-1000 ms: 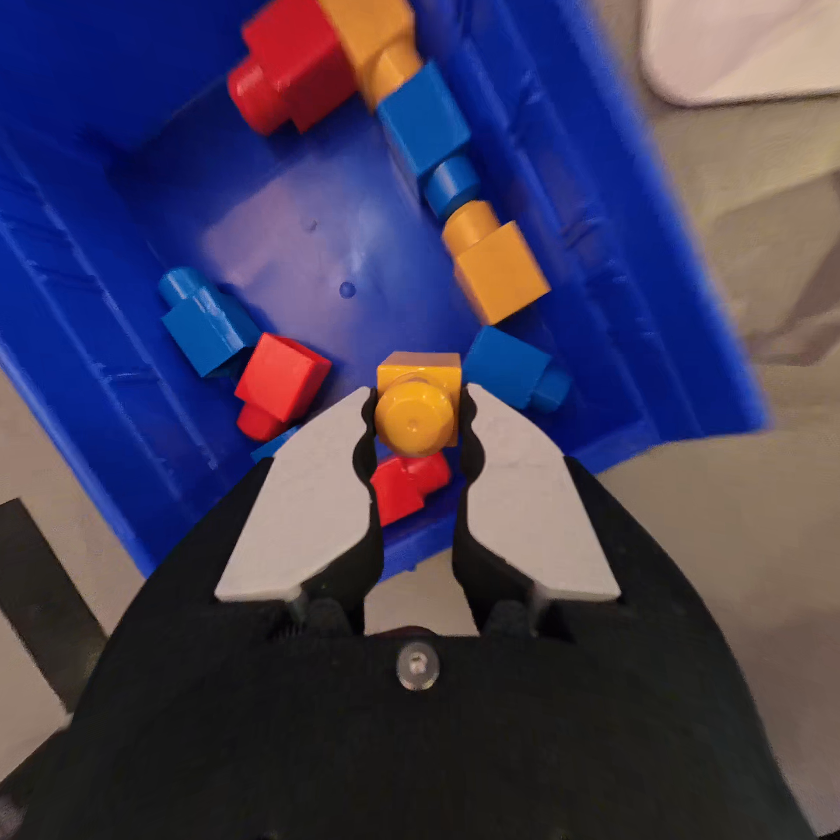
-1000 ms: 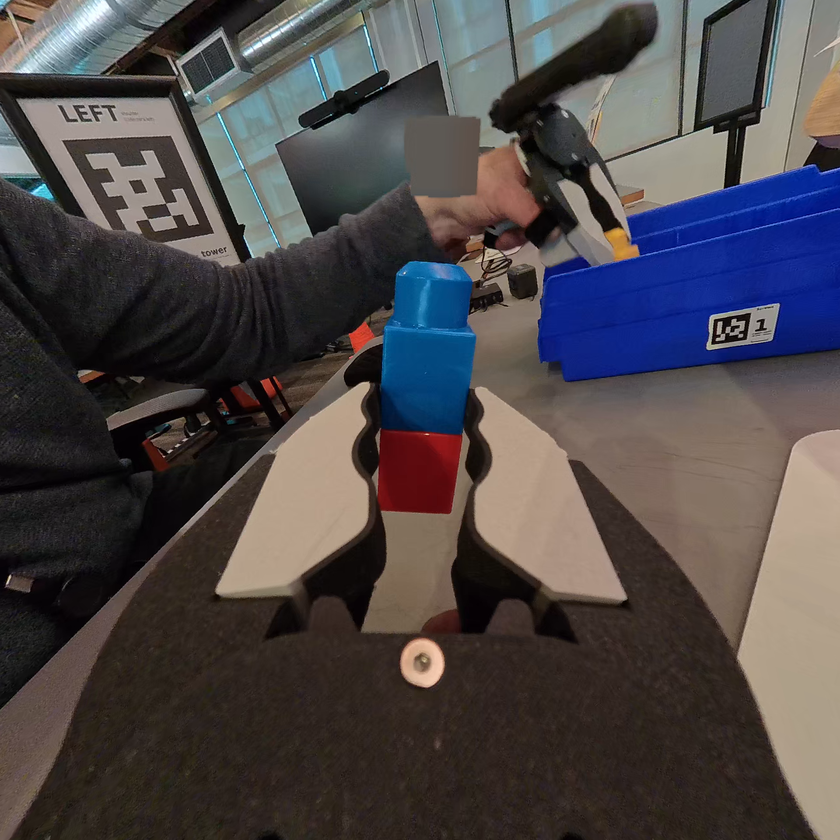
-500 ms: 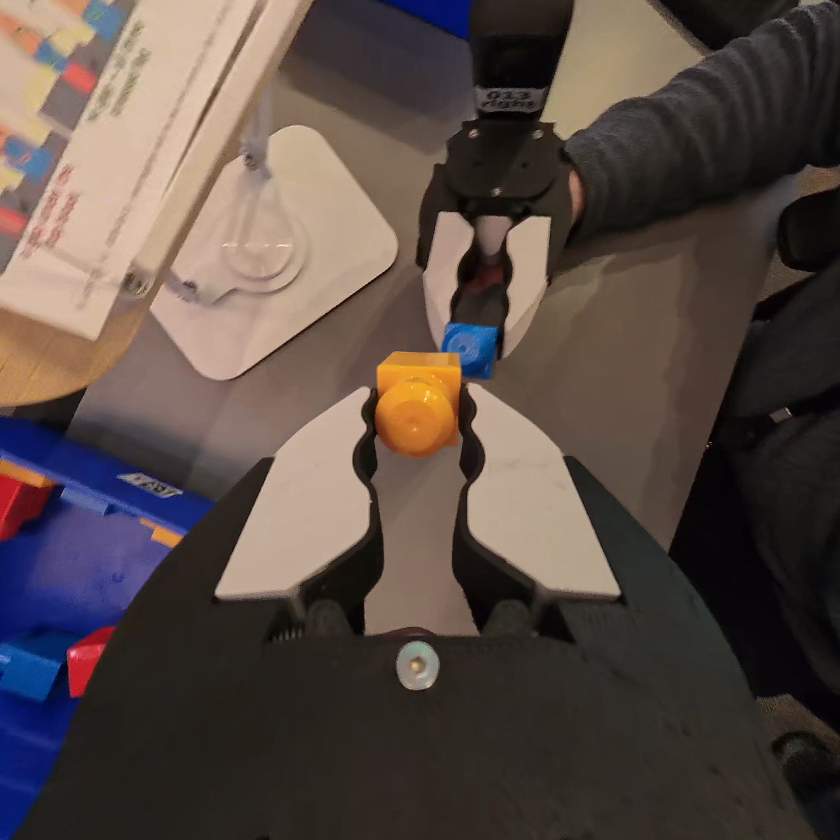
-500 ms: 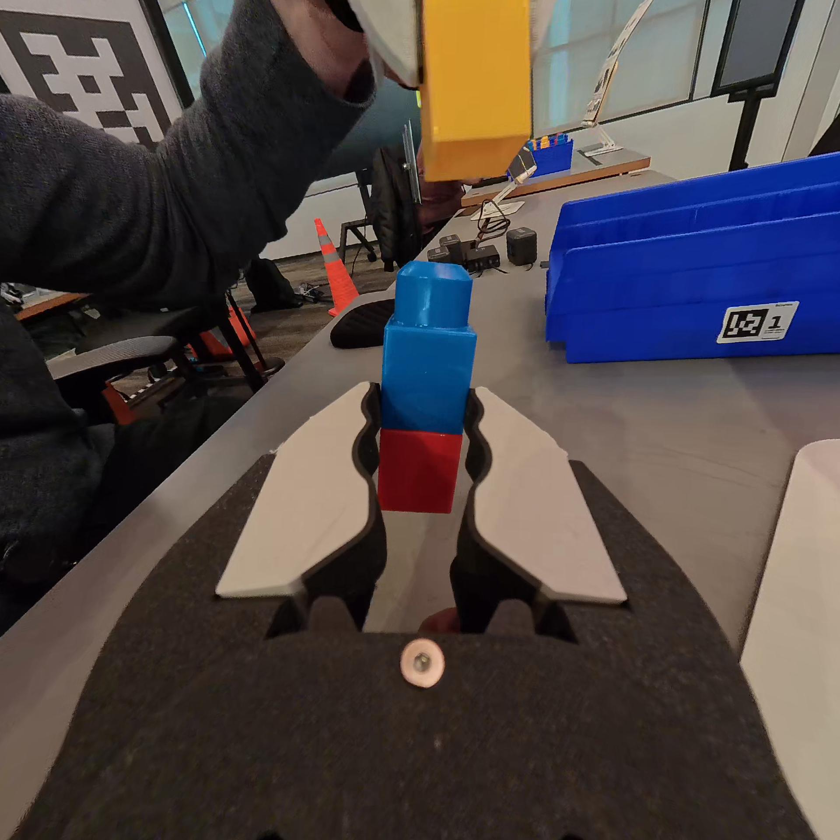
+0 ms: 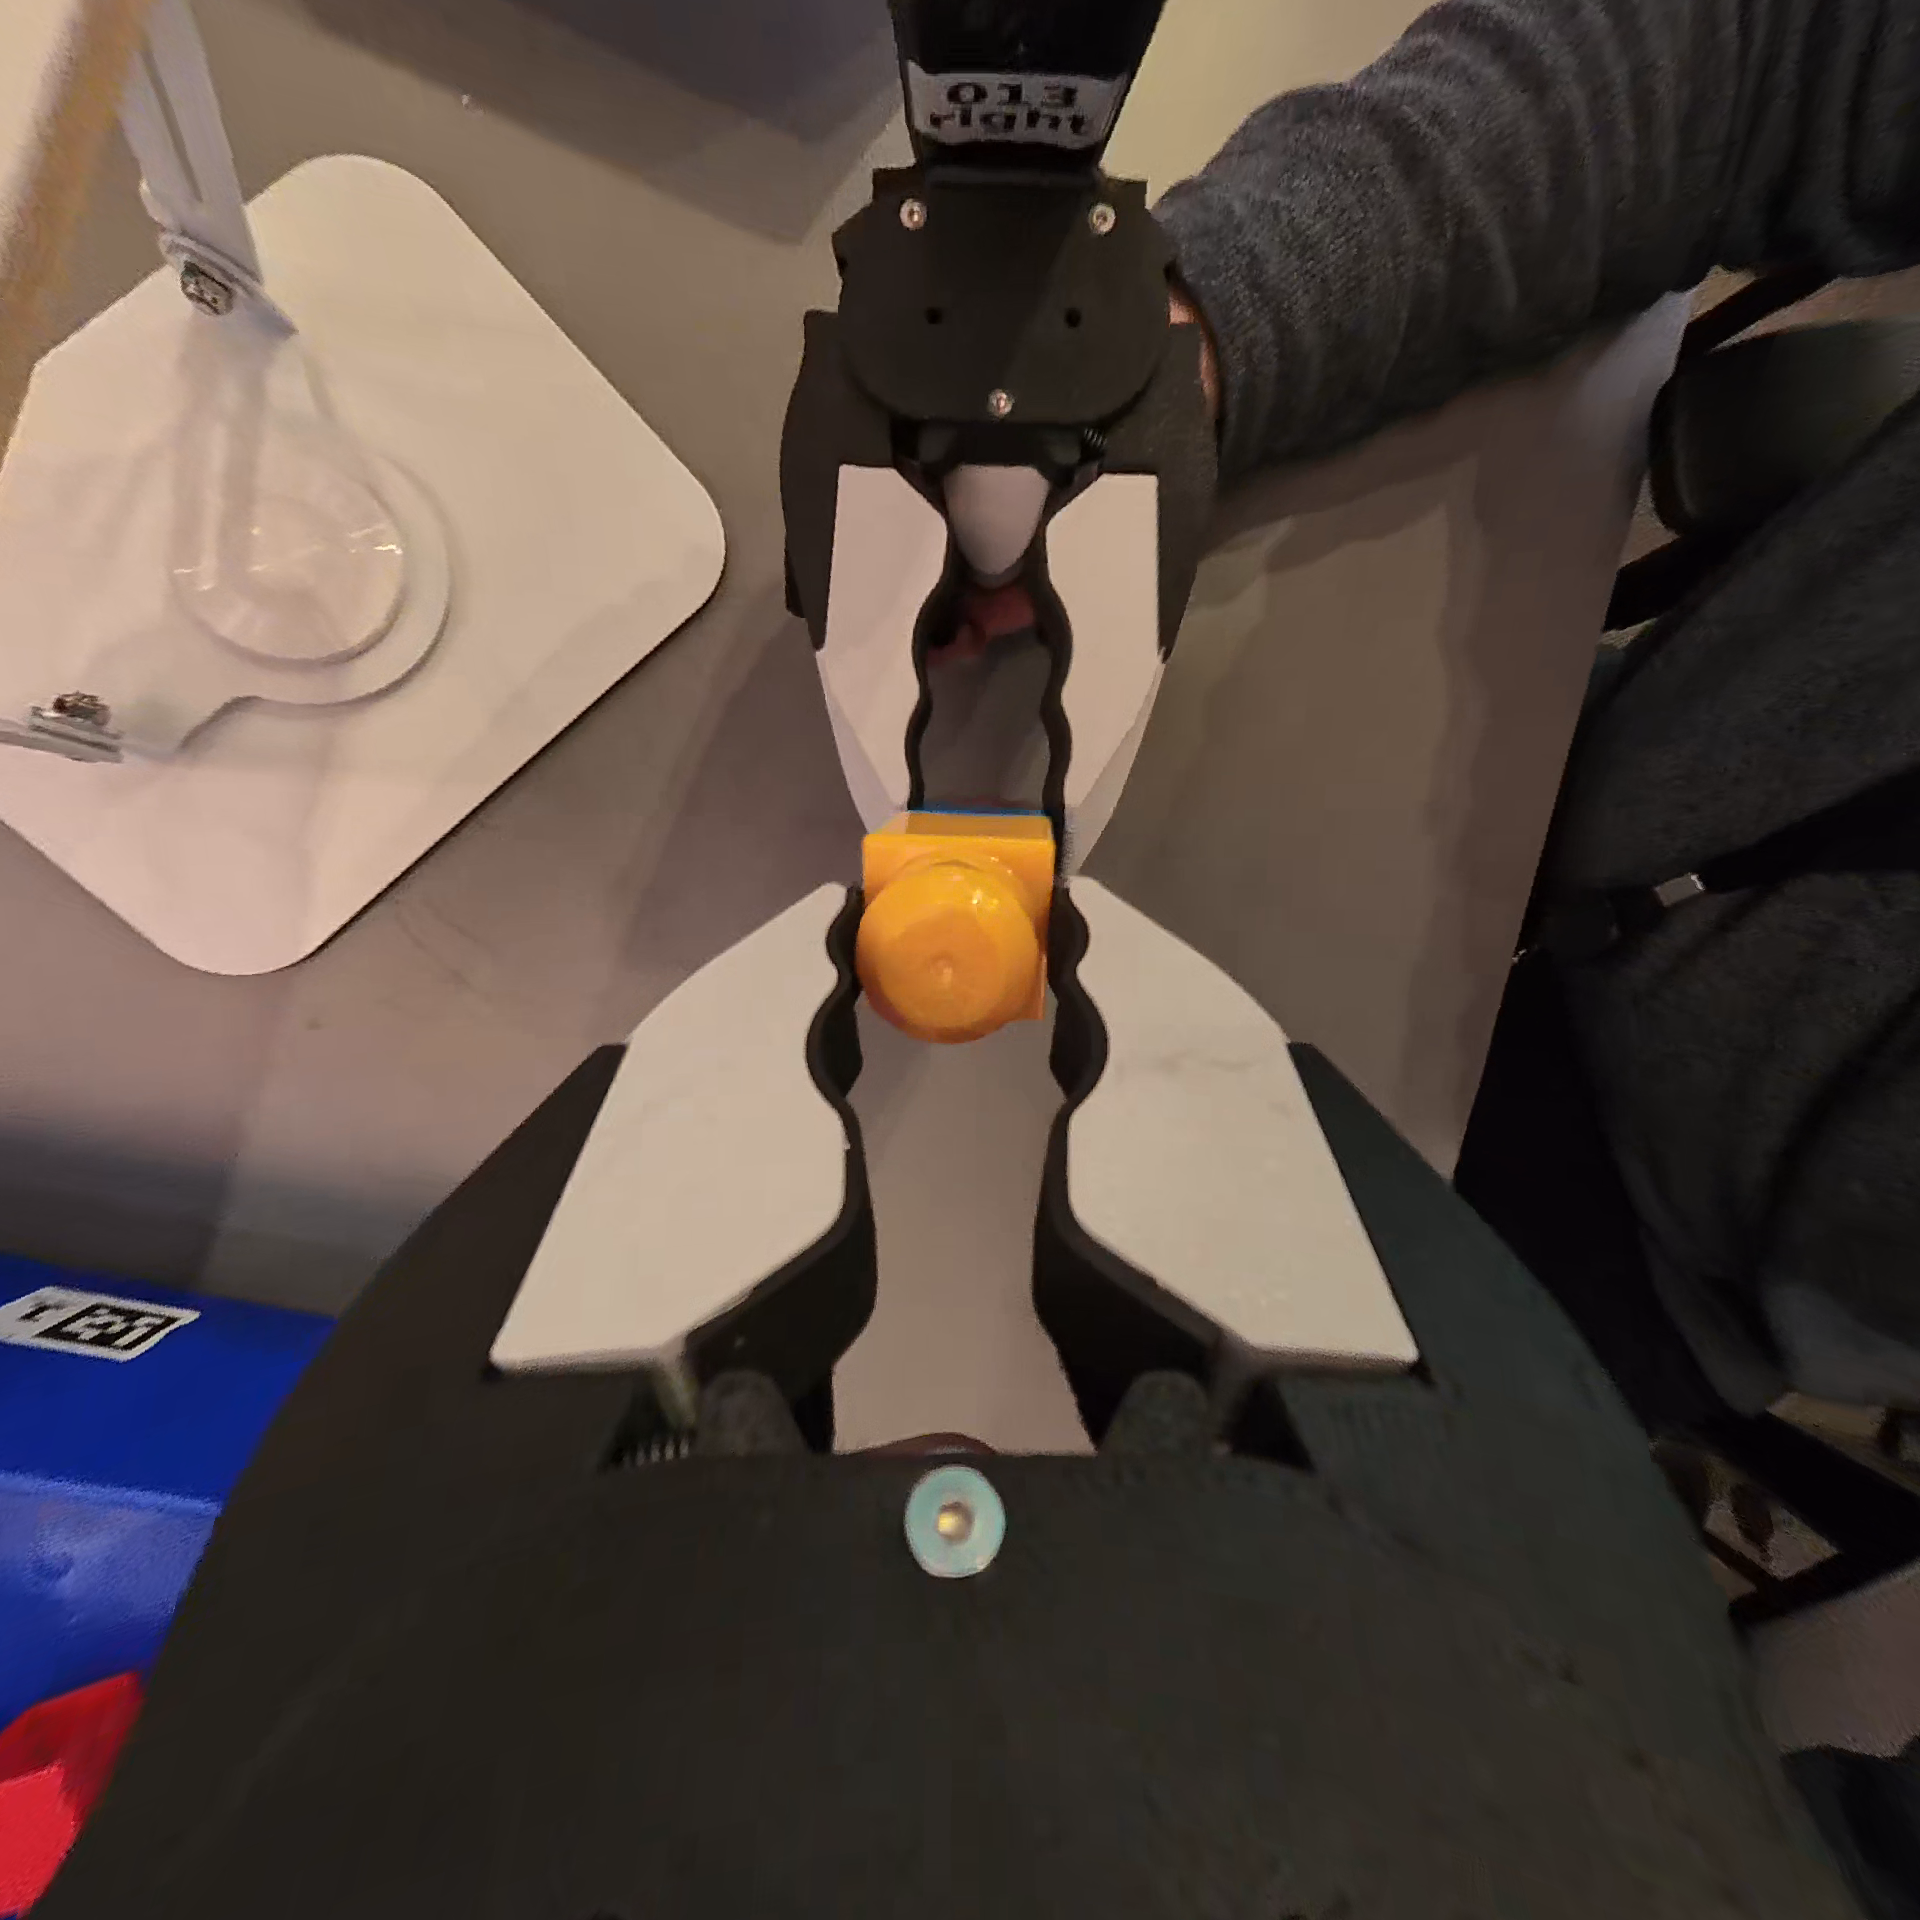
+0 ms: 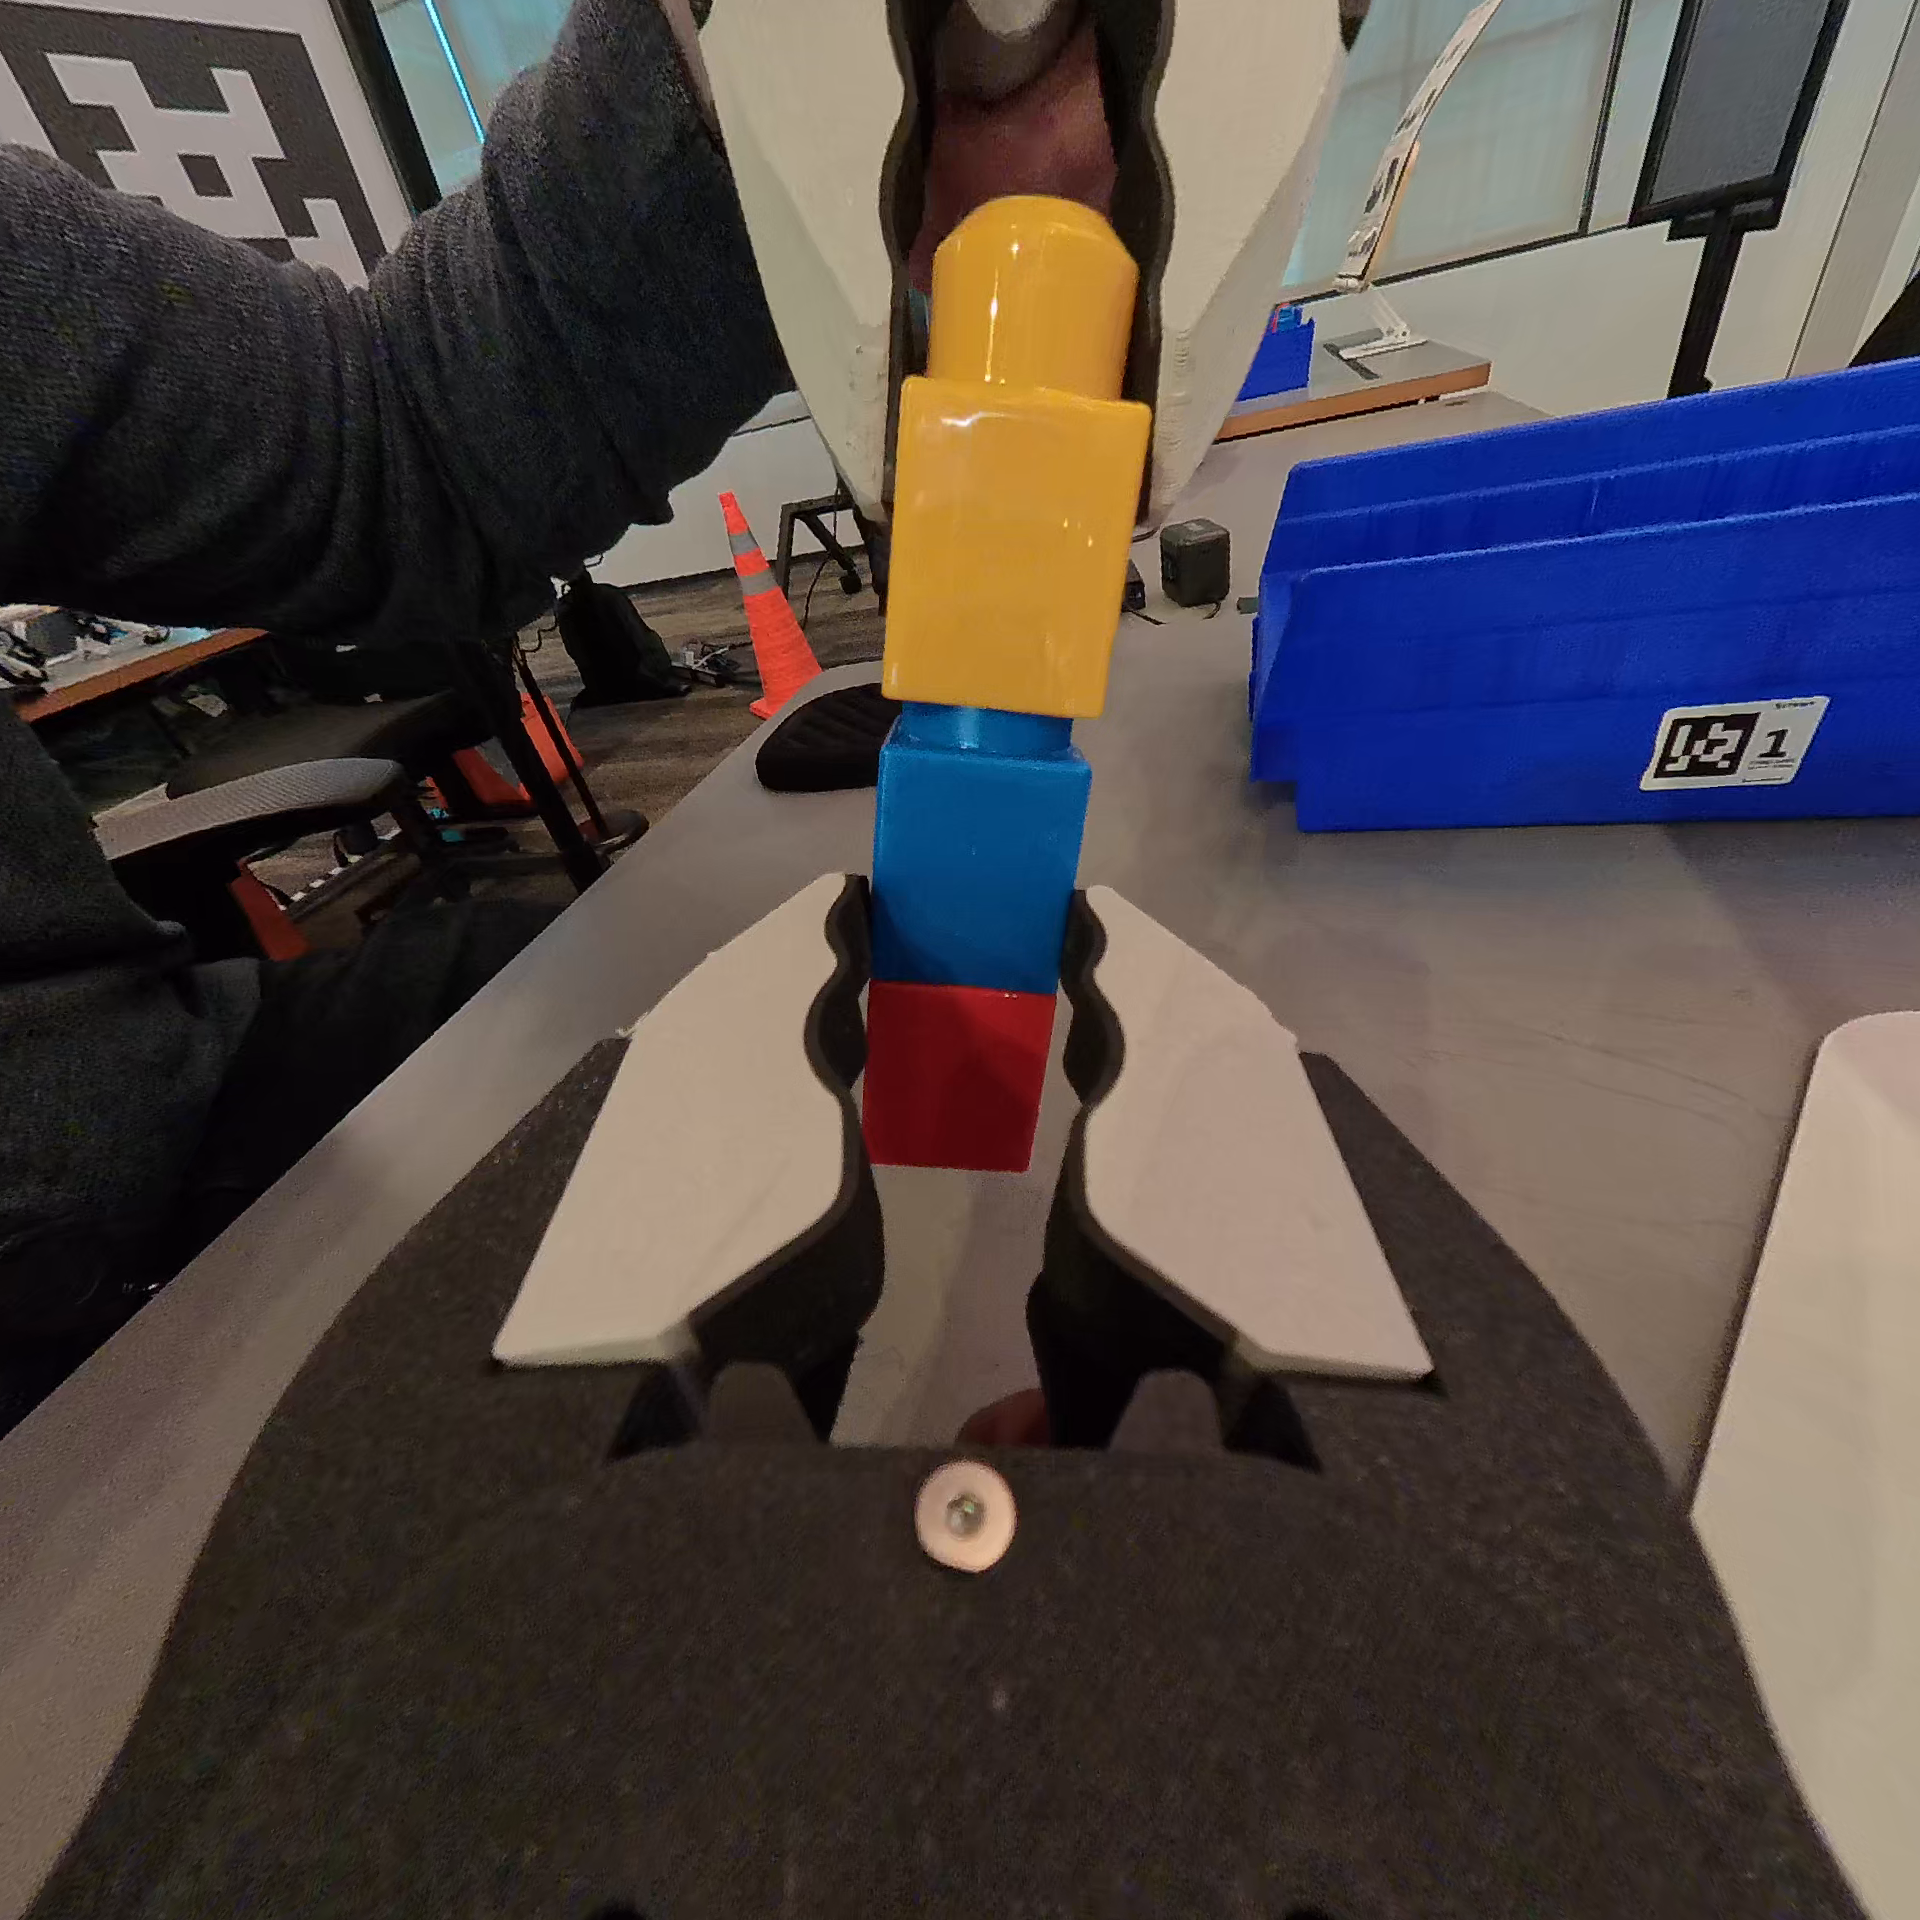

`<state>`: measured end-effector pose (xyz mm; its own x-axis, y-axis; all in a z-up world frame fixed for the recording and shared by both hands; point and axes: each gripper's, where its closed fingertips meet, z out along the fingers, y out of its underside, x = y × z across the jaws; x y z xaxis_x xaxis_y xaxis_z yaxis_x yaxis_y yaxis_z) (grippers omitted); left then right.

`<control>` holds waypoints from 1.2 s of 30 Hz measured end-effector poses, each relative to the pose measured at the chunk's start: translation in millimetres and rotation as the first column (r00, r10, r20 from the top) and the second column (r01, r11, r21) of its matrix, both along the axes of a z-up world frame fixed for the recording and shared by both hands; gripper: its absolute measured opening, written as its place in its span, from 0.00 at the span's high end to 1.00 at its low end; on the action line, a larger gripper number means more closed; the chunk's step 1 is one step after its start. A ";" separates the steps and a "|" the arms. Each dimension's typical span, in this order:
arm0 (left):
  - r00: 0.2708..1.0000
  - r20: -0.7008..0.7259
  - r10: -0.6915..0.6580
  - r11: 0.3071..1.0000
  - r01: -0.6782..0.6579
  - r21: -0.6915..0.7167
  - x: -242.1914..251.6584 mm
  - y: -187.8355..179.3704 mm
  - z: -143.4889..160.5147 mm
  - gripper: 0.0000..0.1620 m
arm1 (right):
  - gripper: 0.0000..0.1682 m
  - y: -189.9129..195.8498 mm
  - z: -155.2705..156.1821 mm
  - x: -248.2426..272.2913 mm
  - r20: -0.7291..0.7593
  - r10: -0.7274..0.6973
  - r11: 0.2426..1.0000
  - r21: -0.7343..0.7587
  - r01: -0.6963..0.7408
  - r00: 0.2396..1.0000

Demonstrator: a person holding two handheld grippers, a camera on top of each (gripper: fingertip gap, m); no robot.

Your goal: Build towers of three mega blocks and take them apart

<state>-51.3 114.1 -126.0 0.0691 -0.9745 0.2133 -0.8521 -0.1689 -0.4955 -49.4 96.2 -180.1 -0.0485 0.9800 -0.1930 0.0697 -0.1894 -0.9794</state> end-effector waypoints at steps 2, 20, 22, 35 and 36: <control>1.000 0.004 0.000 1.000 0.000 0.000 -0.5 1.2 -1.2 0.80 | 0.79 1.2 0.5 0.8 -0.004 -0.005 1.000 -0.006 0.005 1.000; 0.990 0.122 0.068 0.997 -0.063 -0.044 -2.6 0.3 -10.7 0.79 | 0.80 1.4 -1.4 1.5 0.009 -0.008 1.000 -0.009 0.008 1.000; 0.991 0.123 0.059 0.998 -0.053 -0.046 -3.6 0.1 -10.5 0.80 | 0.80 1.2 -0.7 1.6 0.003 -0.005 1.000 -0.012 0.005 1.000; 0.965 0.253 0.072 0.997 -0.060 -0.056 6.0 0.3 -10.7 0.78 | 0.79 3.5 6.5 6.5 -0.059 0.007 0.999 -0.051 -0.010 0.998; 0.967 0.247 0.060 0.998 -0.050 -0.043 5.3 -0.3 -11.1 0.78 | 0.80 3.4 6.6 6.5 -0.060 0.009 0.999 -0.052 -0.012 0.998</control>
